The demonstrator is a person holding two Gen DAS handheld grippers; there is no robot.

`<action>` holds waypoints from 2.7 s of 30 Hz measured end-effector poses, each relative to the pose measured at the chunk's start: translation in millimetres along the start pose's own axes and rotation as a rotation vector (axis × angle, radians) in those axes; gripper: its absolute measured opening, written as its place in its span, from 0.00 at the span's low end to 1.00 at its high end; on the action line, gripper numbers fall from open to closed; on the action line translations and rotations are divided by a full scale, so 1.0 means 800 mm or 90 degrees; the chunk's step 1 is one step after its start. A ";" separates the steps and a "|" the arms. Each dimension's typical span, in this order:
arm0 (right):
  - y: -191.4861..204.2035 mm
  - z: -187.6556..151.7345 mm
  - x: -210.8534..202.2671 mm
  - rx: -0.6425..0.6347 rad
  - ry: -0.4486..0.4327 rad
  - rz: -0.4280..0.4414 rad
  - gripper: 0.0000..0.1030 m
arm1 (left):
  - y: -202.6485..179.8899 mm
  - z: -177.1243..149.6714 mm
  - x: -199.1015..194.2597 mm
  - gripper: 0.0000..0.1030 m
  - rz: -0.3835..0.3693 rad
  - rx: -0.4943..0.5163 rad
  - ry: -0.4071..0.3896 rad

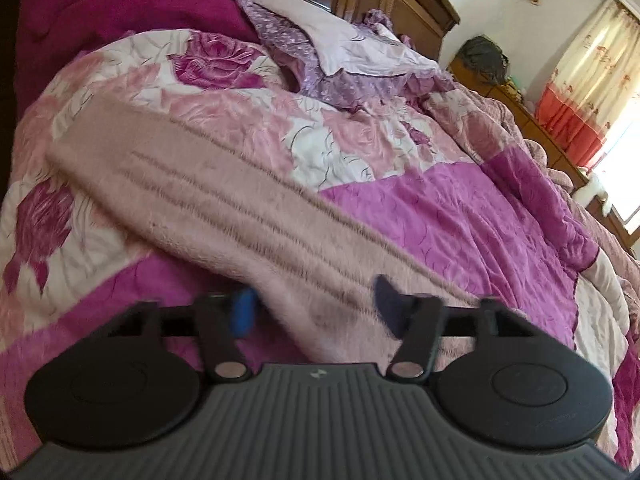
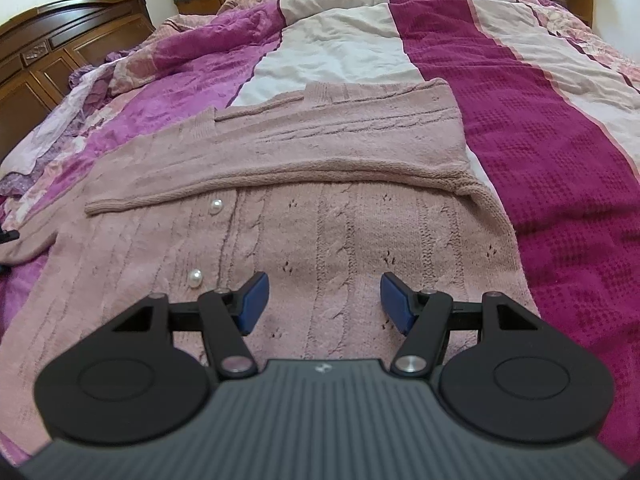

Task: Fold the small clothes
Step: 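Move the left tool to the other sleeve cuff and close on it, then lift the sleeve with the left tool and lay it across the body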

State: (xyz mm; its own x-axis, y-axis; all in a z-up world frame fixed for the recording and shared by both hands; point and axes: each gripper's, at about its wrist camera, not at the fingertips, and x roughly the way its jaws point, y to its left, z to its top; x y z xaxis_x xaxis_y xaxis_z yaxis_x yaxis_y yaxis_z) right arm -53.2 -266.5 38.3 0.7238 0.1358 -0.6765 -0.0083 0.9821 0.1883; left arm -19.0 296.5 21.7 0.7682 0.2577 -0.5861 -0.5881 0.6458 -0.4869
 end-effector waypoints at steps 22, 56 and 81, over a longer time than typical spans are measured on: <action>0.003 0.001 0.003 0.007 0.002 -0.021 0.62 | 0.019 0.027 0.031 0.17 -0.062 -0.123 -0.010; -0.035 -0.002 -0.008 0.087 -0.019 0.004 0.62 | -0.354 -0.088 -0.117 0.15 -0.370 0.242 -0.030; -0.054 -0.010 -0.001 0.116 -0.014 0.016 0.62 | -0.388 -0.273 -0.002 0.50 -0.329 0.417 0.261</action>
State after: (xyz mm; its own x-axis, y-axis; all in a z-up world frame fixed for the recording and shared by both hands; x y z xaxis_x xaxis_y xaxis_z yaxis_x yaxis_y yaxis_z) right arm -59.1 -307.9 24.8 0.7396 0.1552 -0.6549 0.0972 0.9382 0.3322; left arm 107.0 -60.9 32.2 0.6719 -0.3688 -0.6423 0.1588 0.9188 -0.3613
